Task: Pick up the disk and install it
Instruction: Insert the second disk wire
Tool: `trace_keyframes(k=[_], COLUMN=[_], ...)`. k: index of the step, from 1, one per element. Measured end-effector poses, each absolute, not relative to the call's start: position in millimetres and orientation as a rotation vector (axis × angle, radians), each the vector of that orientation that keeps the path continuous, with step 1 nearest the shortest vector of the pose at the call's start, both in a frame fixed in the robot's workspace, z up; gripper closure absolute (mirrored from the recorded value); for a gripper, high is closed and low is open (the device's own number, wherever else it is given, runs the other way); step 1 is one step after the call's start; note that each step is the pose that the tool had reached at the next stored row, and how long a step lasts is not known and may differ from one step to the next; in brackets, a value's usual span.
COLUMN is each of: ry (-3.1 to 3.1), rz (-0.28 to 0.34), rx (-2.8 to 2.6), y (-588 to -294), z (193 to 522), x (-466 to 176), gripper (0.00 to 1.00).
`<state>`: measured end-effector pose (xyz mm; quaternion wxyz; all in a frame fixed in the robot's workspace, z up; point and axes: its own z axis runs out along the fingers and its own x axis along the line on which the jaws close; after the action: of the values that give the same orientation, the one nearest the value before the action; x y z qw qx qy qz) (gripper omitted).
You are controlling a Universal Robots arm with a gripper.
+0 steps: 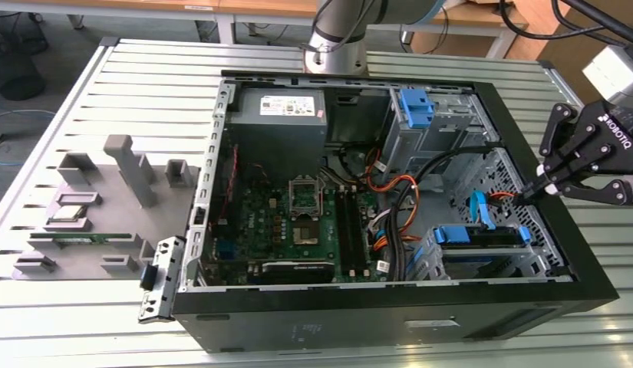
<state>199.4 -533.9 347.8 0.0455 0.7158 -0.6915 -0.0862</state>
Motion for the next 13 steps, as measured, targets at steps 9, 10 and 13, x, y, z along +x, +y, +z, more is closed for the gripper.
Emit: trace_keyframes(k=[9, 10, 13], ry=[-2.111, -2.111, -2.111], rz=[-0.263, -0.263, -0.262], rx=[2.186, 2.185, 2.185], y=[-533.9, -533.9, -533.9], z=[347.6, 347.6, 347.8], x=[199.4, 199.4, 199.4], gripper=[0.88, 0.82, 0.82])
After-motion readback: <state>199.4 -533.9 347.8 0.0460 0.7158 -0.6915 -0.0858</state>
